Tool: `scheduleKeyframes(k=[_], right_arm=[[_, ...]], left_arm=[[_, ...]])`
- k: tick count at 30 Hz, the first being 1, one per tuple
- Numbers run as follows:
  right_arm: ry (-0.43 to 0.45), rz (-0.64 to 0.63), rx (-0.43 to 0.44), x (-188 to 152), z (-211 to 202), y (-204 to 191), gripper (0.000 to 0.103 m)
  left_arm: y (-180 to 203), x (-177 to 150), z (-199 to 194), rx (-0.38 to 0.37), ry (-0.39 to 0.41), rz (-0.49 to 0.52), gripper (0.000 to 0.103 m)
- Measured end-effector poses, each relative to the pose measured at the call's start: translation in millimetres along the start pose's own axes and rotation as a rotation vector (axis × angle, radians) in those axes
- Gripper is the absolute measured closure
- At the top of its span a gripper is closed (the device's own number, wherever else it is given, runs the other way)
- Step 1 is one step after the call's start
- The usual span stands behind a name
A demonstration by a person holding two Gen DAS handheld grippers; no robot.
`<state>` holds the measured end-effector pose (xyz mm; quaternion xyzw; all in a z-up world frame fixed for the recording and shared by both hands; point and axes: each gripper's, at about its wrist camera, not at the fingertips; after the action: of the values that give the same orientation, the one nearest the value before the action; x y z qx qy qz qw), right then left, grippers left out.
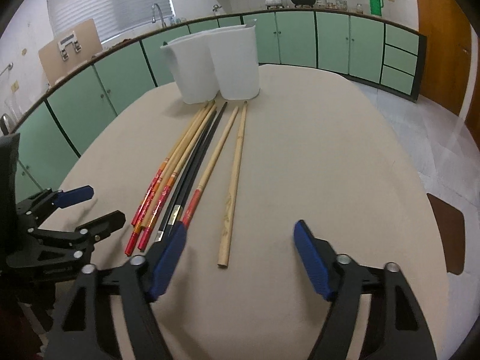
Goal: Organize utensils
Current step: 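Grasp a red-patterned chopstick with the left tool while the right tool grasps a plain wooden chopstick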
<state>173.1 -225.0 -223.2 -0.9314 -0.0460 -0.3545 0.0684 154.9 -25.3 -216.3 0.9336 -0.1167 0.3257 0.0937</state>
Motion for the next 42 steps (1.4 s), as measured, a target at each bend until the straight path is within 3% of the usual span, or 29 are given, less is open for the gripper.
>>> scheduleKeyframes(k=[15, 22, 28, 36, 41, 42], right_arm=[[-0.032, -0.072, -0.021, -4, 5, -16, 0.088], [-0.035, -0.059, -0.012, -5, 6, -13, 0.091], [-0.036, -0.057, -0.008, -4, 6, -12, 0.091], [-0.033, -0.076, -0.031, -5, 6, -17, 0.091], [-0.033, -0.07, -0.027, -5, 6, -15, 0.093], [-0.033, -0.066, -0.03, -5, 6, -15, 0.095]], left_arm=[[17, -1, 5, -0.02, -0.036, 0.014, 0.019], [16, 6, 13, 0.005, -0.042, -0.006, 0.018], [5, 3, 7, 0.068, -0.034, -0.049, 0.019], [11, 9, 12, 0.042, -0.021, -0.049, 0.034], [17, 10, 12, 0.017, -0.013, -0.015, 0.057], [19, 10, 12, 0.007, -0.012, -0.007, 0.067]])
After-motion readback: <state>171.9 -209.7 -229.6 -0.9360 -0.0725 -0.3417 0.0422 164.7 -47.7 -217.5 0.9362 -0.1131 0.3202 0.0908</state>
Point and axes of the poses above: each gripper's, at about its wrist camera, not at the fingertips, and z roughly the way its jaws point, y to its right, x to its top, and after that the axes turned 8 degrees about -x, right-handed
